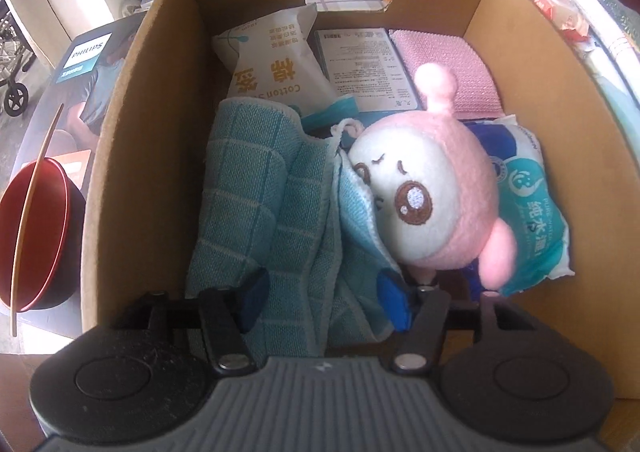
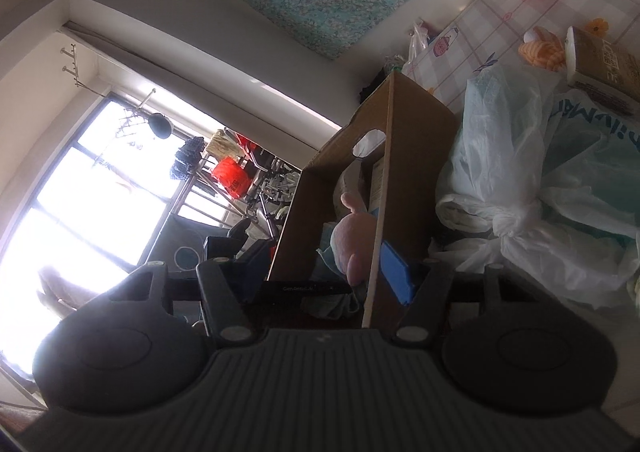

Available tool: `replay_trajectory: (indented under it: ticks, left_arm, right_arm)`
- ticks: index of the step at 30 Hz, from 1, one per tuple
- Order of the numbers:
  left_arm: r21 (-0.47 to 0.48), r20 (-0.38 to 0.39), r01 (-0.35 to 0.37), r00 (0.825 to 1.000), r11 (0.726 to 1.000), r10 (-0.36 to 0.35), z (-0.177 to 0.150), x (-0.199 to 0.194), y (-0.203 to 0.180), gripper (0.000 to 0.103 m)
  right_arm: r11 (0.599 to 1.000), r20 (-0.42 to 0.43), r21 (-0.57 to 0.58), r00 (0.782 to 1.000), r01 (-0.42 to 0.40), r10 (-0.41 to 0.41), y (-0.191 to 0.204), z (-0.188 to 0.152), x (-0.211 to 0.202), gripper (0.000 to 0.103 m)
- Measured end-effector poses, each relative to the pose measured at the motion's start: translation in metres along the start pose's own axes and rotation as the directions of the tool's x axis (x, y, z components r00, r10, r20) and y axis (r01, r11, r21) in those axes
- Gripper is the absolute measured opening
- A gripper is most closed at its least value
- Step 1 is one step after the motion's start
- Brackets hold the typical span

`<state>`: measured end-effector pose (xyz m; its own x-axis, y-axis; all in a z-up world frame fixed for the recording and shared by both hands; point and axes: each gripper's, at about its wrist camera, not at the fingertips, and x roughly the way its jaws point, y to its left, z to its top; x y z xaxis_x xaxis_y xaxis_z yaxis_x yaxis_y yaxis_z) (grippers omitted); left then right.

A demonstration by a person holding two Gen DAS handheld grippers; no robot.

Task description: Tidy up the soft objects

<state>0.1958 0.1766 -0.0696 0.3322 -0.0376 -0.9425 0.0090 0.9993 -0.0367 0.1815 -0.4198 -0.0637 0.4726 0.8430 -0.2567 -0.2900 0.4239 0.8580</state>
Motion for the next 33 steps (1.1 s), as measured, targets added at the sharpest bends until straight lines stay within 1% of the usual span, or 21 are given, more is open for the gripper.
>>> replay_trajectory:
  ticks: [3,4,5,8,10,13,16,18,19,20,23,25,28,31,33]
  left_arm:
    - [-0.017,0.049,0.041,0.998,0.999,-0.040,-0.008,-0.026,0.001,0.077]
    - [-0.021,0.071,0.045,0.997,0.999,-0.043,-0.012,-0.035,0.000,0.083]
    - [-0.026,0.098,0.042,0.994,0.999,-0.039,-0.016,-0.045,0.000,0.086]
    - [-0.032,0.177,0.040,0.984,0.999,-0.034,-0.029,-0.070,-0.003,0.087]
    - [-0.057,0.221,0.060,0.974,0.997,-0.046,-0.037,-0.086,-0.005,0.087]
    - [-0.095,0.315,0.125,0.945,0.988,-0.089,-0.050,-0.111,-0.006,0.088]
    - [-0.145,0.430,0.178,0.897,0.973,-0.100,-0.067,-0.133,-0.013,0.090]
    - [-0.165,0.486,0.203,0.868,0.965,-0.100,-0.076,-0.140,-0.020,0.091]
    - [-0.170,0.498,0.213,0.861,0.962,-0.103,-0.079,-0.141,-0.024,0.092]
    - [-0.171,0.503,0.222,0.857,0.960,-0.108,-0.082,-0.141,-0.030,0.092]
    - [-0.146,0.480,0.215,0.869,0.966,-0.121,-0.089,-0.136,-0.046,0.092]
    - [-0.142,0.469,0.198,0.876,0.970,-0.110,-0.096,-0.131,-0.054,0.092]
    - [-0.148,0.469,0.199,0.877,0.969,-0.109,-0.105,-0.126,-0.063,0.092]
    - [-0.151,0.458,0.211,0.880,0.966,-0.121,-0.108,-0.121,-0.070,0.092]
    - [-0.146,0.455,0.207,0.882,0.967,-0.120,-0.108,-0.118,-0.074,0.092]
  right_arm:
    - [0.999,0.020,-0.027,0.999,0.042,-0.041,0.000,-0.006,-0.005,0.067]
    - [0.998,0.025,-0.033,0.998,0.052,-0.051,0.000,-0.008,-0.005,0.067]
    - [0.998,0.028,-0.035,0.998,0.059,-0.058,0.000,-0.008,-0.006,0.067]
    - [0.997,0.038,-0.047,0.997,0.067,-0.065,0.003,-0.013,-0.009,0.068]
    - [0.995,0.047,-0.060,0.996,0.079,-0.076,0.007,-0.016,-0.011,0.070]
    - [0.992,0.056,-0.080,0.994,0.097,-0.092,0.012,-0.022,-0.015,0.071]
    - [0.992,0.059,-0.080,0.994,0.102,-0.097,0.010,-0.026,-0.020,0.072]
    - [0.992,0.055,-0.075,0.994,0.099,-0.095,0.008,-0.028,-0.023,0.072]
    - [0.992,0.052,-0.074,0.994,0.100,-0.096,0.008,-0.029,-0.023,0.073]
    - [0.992,0.048,-0.075,0.994,0.100,-0.097,0.008,-0.031,-0.026,0.073]
    - [0.991,0.033,-0.081,0.994,0.106,-0.104,0.008,-0.035,-0.030,0.073]
    - [0.990,0.027,-0.083,0.993,0.114,-0.112,0.007,-0.037,-0.033,0.073]
    - [0.989,0.020,-0.079,0.992,0.127,-0.126,0.004,-0.040,-0.037,0.074]
    - [0.988,0.015,-0.079,0.991,0.135,-0.134,0.001,-0.041,-0.042,0.074]
    - [0.986,0.016,-0.083,0.990,0.141,-0.141,-0.001,-0.041,-0.046,0.074]
